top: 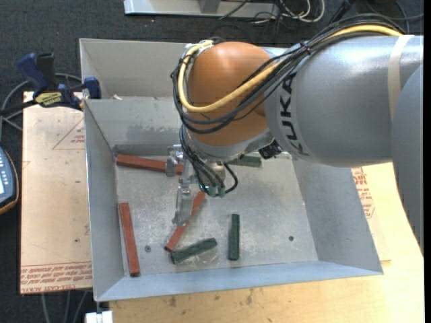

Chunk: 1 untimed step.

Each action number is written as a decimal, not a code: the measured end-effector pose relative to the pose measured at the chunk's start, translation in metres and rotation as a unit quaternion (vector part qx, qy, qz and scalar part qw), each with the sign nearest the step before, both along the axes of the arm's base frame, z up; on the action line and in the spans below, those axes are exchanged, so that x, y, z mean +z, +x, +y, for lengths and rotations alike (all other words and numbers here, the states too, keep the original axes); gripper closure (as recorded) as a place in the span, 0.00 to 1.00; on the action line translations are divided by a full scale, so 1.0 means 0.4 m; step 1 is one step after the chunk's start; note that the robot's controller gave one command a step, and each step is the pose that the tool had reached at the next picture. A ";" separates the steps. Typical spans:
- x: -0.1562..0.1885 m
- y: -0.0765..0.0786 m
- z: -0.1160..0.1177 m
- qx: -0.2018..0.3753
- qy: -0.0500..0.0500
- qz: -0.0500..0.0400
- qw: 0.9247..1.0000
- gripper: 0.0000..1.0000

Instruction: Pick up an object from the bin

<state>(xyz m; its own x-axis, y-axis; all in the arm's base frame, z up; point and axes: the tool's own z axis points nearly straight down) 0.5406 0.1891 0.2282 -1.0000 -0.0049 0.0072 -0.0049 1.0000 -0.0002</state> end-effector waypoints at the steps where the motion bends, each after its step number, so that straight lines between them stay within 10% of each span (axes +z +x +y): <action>1: -0.324 -0.105 -0.106 0.124 0.000 0.000 0.992 0.00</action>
Offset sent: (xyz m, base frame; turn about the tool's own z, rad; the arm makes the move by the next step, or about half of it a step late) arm -0.0401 -0.0415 -0.1260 -0.2501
